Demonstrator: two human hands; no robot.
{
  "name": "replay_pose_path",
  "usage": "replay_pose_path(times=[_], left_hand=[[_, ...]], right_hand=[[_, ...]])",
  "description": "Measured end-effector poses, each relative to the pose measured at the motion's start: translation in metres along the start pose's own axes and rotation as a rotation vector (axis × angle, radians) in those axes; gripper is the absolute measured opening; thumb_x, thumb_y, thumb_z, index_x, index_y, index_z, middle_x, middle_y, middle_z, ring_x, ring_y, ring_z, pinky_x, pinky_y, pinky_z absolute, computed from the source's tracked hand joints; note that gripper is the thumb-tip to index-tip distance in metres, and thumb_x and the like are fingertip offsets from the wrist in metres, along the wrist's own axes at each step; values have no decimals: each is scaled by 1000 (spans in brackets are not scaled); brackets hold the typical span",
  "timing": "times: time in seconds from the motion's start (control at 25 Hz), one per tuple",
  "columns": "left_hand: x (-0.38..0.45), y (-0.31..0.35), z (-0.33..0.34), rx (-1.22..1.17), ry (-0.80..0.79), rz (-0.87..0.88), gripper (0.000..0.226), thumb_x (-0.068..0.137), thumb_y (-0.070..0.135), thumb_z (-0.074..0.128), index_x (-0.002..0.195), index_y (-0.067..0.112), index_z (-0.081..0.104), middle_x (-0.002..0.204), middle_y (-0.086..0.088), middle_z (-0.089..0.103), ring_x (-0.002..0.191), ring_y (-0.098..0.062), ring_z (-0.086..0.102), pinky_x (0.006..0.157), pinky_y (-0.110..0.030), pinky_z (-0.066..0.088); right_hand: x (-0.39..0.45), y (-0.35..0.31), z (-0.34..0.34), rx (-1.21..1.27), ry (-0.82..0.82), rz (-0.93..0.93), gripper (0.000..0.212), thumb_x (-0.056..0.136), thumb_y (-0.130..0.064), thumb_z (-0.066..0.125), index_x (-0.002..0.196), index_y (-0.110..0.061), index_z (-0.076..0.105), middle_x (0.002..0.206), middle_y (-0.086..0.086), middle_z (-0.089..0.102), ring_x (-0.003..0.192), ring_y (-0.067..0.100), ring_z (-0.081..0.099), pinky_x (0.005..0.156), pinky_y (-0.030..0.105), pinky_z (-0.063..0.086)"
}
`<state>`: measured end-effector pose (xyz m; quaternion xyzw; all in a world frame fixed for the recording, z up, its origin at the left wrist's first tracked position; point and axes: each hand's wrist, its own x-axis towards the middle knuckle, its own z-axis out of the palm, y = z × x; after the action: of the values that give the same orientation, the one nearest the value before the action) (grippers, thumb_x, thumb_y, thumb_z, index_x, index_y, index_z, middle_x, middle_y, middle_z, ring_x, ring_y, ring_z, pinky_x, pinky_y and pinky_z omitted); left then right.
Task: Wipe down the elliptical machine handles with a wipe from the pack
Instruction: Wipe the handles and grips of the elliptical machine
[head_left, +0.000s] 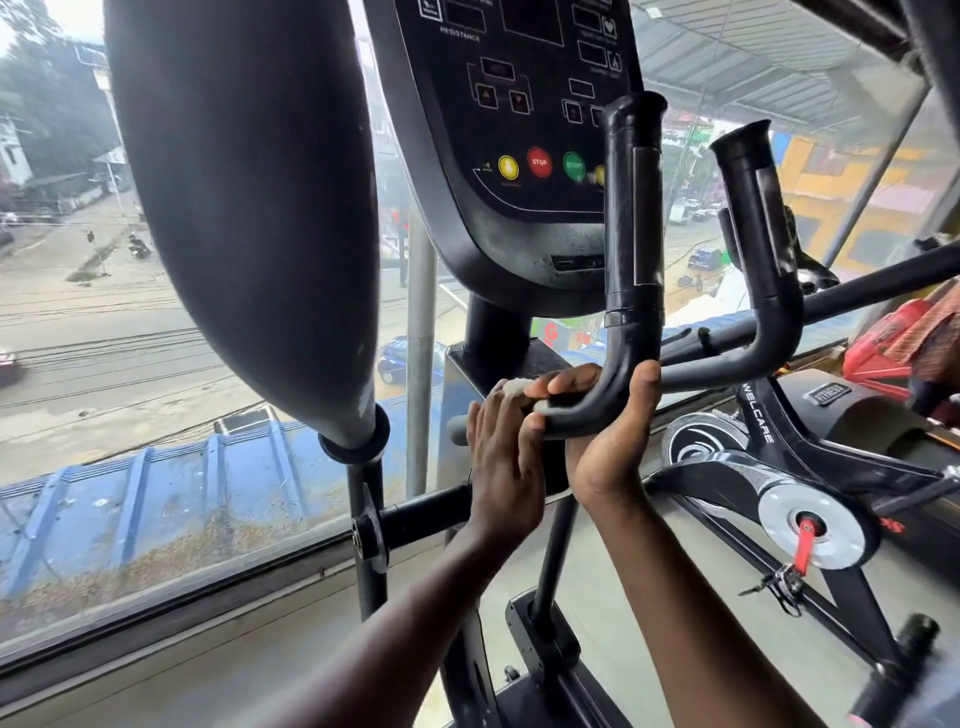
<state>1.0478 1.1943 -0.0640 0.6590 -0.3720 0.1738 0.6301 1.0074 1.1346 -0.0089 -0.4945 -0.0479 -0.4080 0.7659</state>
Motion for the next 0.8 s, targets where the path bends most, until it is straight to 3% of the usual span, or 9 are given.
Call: replay_pose_path(times=[0.08,0.28,0.44,0.6,0.76,0.8], left_hand=[[3,-26,-4,5,38,-6,38,101,36,23,107,18,56,108,7,56,104,-9,49,96,-48,39],[20,-77,-18,67,-2,-349,60,90,44,14,100,8,61,102,-15,61,100,-33,58,91,-44,44],[8,-41,-1,-64,70,-178,42,101,39,23,103,23,61,106,1,58,106,-18,54,96,-39,40],[-1,-59,2,-50,122,-107,44,103,32,20,115,12,58,117,2,57,115,-13,50,102,-29,37],[19,-97,-7,-145,111,-583,44,102,33,19,109,16,60,114,-6,59,113,-22,54,105,-36,40],[19,-95,-6,-131,108,-596,42,102,32,21,106,17,60,112,-6,58,110,-20,54,104,-35,40]], right_hand=[[1,-1,-1,5,-25,15,77,60,-80,61,60,-4,50,59,16,49,58,27,52,64,32,47],[2,-3,1,-16,-46,-17,76,62,-82,58,54,-6,48,50,12,44,51,25,47,59,31,44],[2,0,1,11,-43,-19,76,61,-81,59,54,-6,47,51,12,44,51,24,47,58,30,46],[2,0,0,1,-48,-15,77,60,-82,58,55,-7,47,51,12,44,52,24,48,58,27,46],[1,-1,0,-13,-65,-25,76,62,-82,57,58,-7,45,51,12,44,52,24,47,58,28,46],[2,-1,0,-15,-65,-24,76,62,-82,57,57,-7,46,51,13,44,52,24,47,58,29,46]])
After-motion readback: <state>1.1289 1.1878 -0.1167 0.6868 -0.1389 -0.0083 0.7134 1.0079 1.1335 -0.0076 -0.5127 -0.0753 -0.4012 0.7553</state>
